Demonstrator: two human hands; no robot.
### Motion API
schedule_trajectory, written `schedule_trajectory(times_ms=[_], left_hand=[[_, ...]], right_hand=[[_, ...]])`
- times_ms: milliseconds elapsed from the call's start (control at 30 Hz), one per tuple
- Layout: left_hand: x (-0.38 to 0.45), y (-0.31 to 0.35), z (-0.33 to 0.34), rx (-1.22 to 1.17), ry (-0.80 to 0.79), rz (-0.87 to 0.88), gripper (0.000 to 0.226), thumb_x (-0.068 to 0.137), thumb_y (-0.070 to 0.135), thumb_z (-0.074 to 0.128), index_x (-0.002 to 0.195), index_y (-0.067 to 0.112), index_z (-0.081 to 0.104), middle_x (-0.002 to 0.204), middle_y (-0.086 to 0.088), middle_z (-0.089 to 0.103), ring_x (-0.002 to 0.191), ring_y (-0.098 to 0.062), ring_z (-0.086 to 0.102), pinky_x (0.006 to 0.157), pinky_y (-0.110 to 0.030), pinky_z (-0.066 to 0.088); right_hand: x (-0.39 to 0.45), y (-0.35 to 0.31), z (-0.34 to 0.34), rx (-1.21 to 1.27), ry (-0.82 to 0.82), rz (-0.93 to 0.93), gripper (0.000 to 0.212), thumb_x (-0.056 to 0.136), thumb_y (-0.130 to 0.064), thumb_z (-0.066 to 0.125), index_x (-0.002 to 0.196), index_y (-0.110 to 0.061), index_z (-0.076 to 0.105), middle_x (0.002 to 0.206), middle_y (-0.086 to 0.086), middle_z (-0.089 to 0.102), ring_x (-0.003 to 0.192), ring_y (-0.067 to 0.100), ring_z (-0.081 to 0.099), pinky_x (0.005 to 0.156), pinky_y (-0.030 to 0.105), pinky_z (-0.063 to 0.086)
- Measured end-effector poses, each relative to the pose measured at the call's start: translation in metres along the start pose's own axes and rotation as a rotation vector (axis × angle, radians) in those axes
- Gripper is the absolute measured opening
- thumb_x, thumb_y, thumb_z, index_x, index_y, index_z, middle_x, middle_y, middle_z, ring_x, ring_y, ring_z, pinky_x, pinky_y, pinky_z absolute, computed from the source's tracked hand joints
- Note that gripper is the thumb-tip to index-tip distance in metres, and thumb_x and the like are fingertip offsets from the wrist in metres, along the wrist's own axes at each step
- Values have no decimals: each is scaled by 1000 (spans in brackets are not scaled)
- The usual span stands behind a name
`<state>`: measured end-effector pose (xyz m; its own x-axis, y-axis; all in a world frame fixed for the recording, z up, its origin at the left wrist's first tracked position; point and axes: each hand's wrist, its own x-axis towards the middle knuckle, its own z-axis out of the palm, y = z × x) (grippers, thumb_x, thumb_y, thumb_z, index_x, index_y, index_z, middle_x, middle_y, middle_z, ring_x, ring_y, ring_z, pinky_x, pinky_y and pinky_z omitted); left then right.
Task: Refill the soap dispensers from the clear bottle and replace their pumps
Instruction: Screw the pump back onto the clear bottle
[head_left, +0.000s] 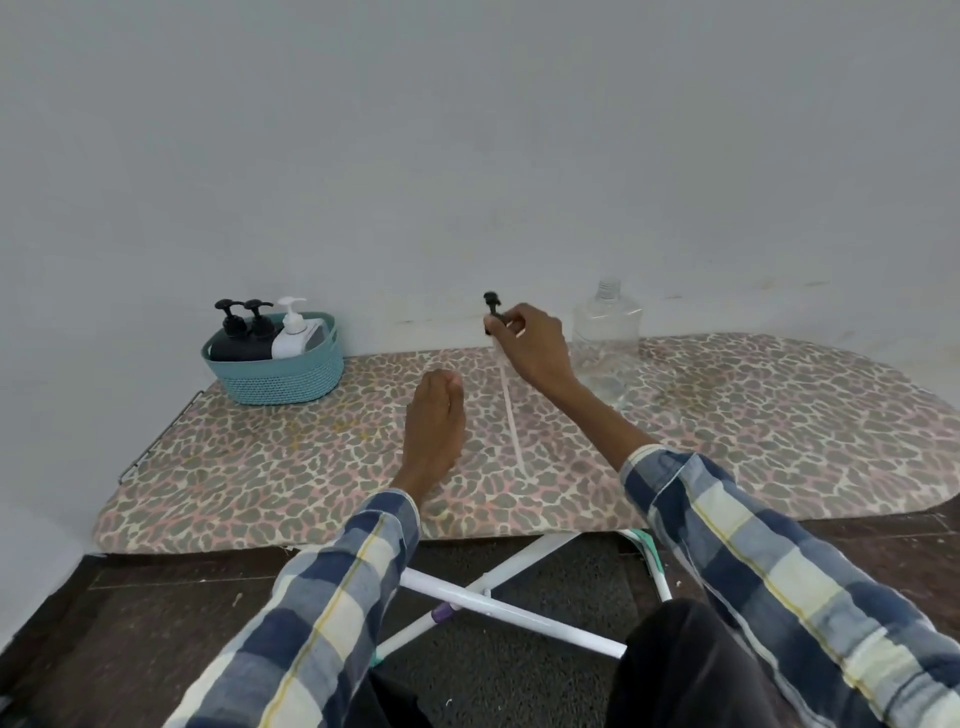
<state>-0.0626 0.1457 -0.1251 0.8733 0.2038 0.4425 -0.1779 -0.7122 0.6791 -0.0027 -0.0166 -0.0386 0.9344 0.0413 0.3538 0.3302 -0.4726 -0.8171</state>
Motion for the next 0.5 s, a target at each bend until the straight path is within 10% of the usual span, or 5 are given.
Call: schedule_trajectory(times_ms=[500], left_hand=[[55,155,44,-208,-221,166,49,111,47,57,146,13,54,140,-5,65,124,-22,62,109,-43,52]], right_hand=[[19,-21,-178,531,579,22,32,107,-41,64,105,-9,71,92,7,76,61,5,69,67,23,58]])
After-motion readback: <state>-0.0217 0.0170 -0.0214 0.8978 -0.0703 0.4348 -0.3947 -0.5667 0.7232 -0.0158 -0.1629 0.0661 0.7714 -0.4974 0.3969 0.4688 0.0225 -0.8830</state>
